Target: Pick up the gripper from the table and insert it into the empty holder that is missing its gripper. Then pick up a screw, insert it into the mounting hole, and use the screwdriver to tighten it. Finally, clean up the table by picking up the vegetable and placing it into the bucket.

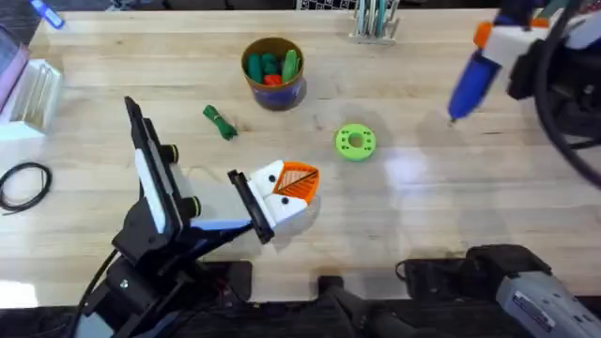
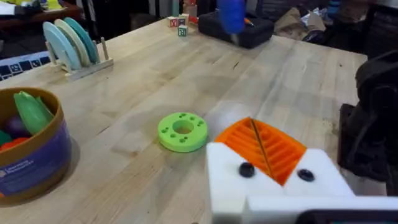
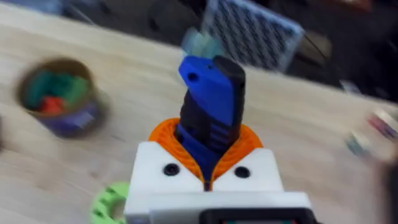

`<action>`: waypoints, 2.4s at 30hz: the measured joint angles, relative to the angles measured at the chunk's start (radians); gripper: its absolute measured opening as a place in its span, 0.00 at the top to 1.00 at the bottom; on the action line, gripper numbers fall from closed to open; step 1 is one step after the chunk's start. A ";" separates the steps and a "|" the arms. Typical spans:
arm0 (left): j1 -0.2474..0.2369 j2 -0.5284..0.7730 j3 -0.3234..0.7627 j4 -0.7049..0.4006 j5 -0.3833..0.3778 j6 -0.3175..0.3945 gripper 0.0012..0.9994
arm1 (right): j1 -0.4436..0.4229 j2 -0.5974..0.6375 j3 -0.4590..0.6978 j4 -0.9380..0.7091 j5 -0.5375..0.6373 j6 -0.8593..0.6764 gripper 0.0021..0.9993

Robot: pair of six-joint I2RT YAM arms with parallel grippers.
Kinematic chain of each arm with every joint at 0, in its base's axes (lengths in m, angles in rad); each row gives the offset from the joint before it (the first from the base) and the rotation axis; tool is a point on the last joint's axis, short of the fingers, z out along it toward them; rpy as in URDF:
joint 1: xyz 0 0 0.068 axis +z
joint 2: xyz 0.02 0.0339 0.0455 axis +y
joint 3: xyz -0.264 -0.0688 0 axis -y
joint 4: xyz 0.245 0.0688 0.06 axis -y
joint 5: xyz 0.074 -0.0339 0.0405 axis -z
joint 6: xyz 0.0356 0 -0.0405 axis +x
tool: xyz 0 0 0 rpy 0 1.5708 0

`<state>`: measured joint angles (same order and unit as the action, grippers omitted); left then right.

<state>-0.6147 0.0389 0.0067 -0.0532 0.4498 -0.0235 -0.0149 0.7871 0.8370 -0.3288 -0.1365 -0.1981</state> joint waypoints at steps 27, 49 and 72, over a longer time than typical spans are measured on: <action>0.000 0.000 0.000 0.000 -0.002 0.000 1.00 | 0.868 0.208 -0.113 0.827 -0.068 0.247 0.98; 0.000 0.000 0.000 0.000 -0.009 -0.023 1.00 | 0.885 0.182 -0.113 0.814 -0.185 0.220 0.98; 0.000 0.000 0.000 0.000 -0.028 -0.030 1.00 | 0.885 0.189 -0.114 0.769 -0.195 0.247 0.98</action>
<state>-0.6147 0.0391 0.0067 -0.0536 0.4213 -0.0536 0.8700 0.9756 0.7235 0.4404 -0.3313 0.0494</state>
